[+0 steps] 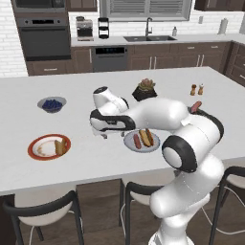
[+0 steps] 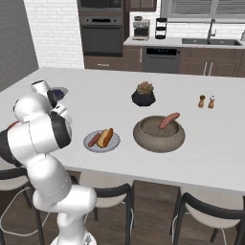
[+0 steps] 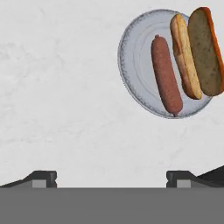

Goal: Place one bun and one sausage from the bowl on each plate.

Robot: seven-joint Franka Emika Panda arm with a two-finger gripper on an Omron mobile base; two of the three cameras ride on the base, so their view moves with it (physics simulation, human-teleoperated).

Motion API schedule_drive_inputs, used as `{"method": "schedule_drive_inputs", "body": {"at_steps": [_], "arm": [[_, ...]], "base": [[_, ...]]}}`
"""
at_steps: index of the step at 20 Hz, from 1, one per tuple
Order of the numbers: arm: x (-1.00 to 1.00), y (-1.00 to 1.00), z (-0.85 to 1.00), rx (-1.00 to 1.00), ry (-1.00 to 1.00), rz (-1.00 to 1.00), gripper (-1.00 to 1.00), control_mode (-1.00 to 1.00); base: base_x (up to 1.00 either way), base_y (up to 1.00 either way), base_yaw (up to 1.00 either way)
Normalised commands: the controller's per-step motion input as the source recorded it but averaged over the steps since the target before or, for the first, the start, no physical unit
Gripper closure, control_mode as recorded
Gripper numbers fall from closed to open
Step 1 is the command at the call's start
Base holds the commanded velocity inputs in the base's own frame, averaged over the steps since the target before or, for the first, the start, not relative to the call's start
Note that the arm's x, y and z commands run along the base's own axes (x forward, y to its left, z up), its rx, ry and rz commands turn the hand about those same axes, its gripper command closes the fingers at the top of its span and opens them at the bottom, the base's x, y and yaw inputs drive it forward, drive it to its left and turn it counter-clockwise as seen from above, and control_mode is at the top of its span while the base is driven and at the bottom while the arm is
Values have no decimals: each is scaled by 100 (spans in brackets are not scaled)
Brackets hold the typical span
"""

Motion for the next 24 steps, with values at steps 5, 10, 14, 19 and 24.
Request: {"method": "schedule_drive_inputs", "body": {"at_steps": [5, 10, 14, 19, 24], "arm": [[1, -82, 20, 1, 0, -11, -100, -100], [5, -67, 72, 5, 2, -9, -100, -100], [8, -54, 68, 1, 6, -9, -100, -100], [0, -80, 20, 1, 0, -3, -100, -100], [2, -85, 9, 2, 0, -1, -100, -100]], "base": [[0, 0, 0], [0, 0, 0], [0, 0, 0], [0, 0, 0], [0, 0, 0]]}}
